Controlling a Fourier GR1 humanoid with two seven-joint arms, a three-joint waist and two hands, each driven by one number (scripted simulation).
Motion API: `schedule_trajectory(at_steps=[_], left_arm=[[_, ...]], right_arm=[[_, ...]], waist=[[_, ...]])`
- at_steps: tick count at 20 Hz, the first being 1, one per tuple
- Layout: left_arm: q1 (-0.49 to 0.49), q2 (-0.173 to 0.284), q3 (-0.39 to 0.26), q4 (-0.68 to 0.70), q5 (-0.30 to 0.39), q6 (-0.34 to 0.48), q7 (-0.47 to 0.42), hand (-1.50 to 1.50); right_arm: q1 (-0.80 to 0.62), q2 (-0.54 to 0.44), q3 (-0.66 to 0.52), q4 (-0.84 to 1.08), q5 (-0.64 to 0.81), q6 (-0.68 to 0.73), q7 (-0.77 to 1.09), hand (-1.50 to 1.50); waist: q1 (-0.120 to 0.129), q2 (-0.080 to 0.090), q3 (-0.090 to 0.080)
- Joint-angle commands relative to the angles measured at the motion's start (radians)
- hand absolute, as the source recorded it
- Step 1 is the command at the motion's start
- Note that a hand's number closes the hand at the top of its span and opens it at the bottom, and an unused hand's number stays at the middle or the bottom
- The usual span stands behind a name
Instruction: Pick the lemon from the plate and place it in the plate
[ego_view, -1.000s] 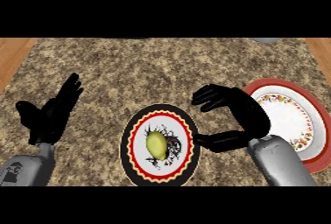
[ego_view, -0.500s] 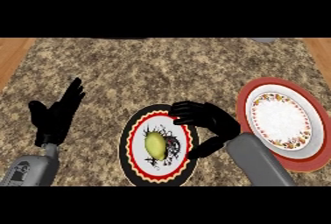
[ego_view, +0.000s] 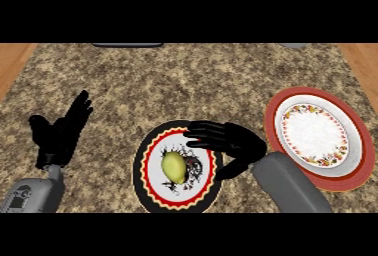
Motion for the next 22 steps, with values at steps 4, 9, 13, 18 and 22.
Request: schedule_trajectory(at_steps=[4, 9, 13, 18, 22], left_arm=[[-0.002, -0.004, 0.032, -0.016, -0.003, -0.014, 0.025, 0.00], [-0.004, -0.002, 0.042, -0.036, 0.002, -0.035, 0.030, 0.00], [-0.016, -0.036, 0.042, -0.011, -0.035, -0.007, 0.027, 0.00], [0.040, -0.077, 0.023, -0.032, -0.074, -0.008, -0.007, 0.00], [-0.044, -0.035, 0.087, -0.006, -0.037, -0.056, 0.057, 0.00]], right_arm=[[0.069, 0.010, 0.075, -0.065, 0.197, -0.089, 0.114, -1.50], [0.025, 0.063, 0.093, -0.071, 0.348, -0.169, 0.291, -1.50], [0.033, 0.110, 0.115, -0.069, 0.446, -0.154, 0.391, -1.50], [0.019, 0.146, 0.107, -0.067, 0.542, -0.109, 0.448, -1.50], [-0.028, 0.151, 0.070, 0.048, 0.540, -0.125, 0.418, -1.50]], waist=[[-0.008, -0.003, 0.000], [-0.007, -0.003, 0.000], [-0.007, -0.002, 0.000], [-0.005, -0.002, 0.000], [-0.001, 0.000, 0.000]])
